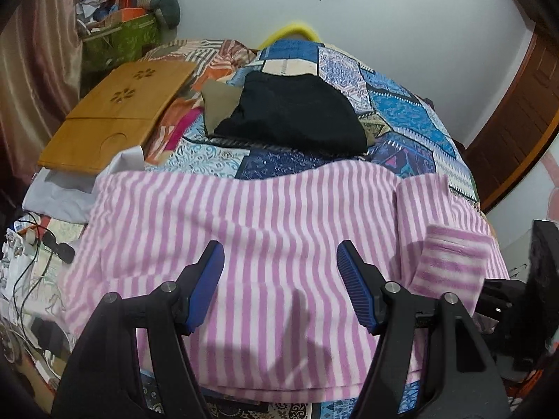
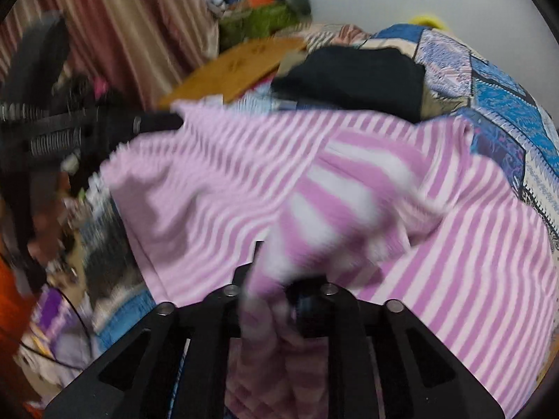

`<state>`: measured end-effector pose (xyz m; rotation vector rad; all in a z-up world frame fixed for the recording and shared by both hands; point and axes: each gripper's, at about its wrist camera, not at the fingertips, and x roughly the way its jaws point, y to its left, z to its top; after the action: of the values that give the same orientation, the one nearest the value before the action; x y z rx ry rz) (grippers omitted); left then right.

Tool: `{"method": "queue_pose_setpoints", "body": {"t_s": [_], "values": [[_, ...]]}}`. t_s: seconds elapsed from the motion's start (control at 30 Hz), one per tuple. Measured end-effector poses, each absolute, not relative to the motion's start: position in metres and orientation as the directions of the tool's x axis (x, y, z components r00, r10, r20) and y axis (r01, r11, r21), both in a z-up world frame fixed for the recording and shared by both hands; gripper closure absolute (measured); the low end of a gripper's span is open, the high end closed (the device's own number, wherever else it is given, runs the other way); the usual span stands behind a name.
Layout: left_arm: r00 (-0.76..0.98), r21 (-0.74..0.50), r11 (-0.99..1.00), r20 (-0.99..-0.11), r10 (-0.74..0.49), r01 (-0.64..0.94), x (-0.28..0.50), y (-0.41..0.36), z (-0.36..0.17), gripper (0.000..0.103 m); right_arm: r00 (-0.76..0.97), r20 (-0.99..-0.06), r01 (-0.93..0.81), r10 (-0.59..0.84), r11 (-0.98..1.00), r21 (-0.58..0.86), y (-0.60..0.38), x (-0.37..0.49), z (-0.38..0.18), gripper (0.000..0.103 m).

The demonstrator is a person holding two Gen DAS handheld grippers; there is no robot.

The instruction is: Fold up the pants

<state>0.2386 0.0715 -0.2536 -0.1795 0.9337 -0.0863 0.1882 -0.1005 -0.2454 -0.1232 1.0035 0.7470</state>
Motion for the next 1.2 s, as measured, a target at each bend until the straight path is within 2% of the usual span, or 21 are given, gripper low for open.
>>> {"method": "queue_pose_setpoints", "body": {"t_s": [0.03,0.1,0.13,0.37,0.53,0.67,0.83,1.1,1.2], "values": [[0.590,-0.190,0.982,-0.793,-0.154,0.000,0.240,0.069,-0.255,0.036,0.307,-0.798,-0.632,0.519,0.738,0.236,-0.102,0.185,-0.243,0.076],[0.585,-0.190,0.982,-0.795,-0.162,0.014,0.242,0.063,-0.258,0.036,0.280,-0.798,-0.650,0.533,0.717,0.252,-0.108,0.181,-0.237,0.060],[0.584,-0.191,0.981,-0.795,-0.166,0.019,0.243,0.061,-0.259,0.036,0.276,-0.800,-0.654,0.533,0.714,0.250,-0.108,0.180,-0.233,0.059],[0.560,-0.197,0.979,-0.805,-0.195,0.057,0.253,0.040,-0.269,0.036,0.329,-0.799,-0.643,0.503,0.739,0.201,-0.148,0.174,-0.204,0.059],[0.547,-0.199,0.977,-0.811,-0.207,0.074,0.260,0.030,-0.277,0.036,0.418,-0.814,-0.590,0.402,0.802,0.094,-0.180,0.190,-0.187,0.059],[0.543,-0.200,0.976,-0.813,-0.213,0.084,0.271,0.024,-0.279,0.036,0.432,-0.843,-0.562,0.320,0.827,0.025,-0.188,0.218,-0.197,0.059],[0.563,-0.195,0.978,-0.800,-0.206,0.080,0.279,0.027,-0.272,0.036,0.353,-0.889,-0.585,0.291,0.811,0.033,-0.171,0.250,-0.229,0.059],[0.599,-0.200,0.980,-0.782,-0.171,0.018,0.285,0.056,-0.265,0.036,0.292,-0.891,-0.674,0.347,0.736,0.065,-0.109,0.272,-0.240,0.059],[0.604,-0.206,0.978,-0.780,-0.164,0.000,0.285,0.064,-0.263,0.036,0.283,-0.850,-0.660,0.444,0.733,0.163,-0.098,0.279,-0.230,0.059]]}}
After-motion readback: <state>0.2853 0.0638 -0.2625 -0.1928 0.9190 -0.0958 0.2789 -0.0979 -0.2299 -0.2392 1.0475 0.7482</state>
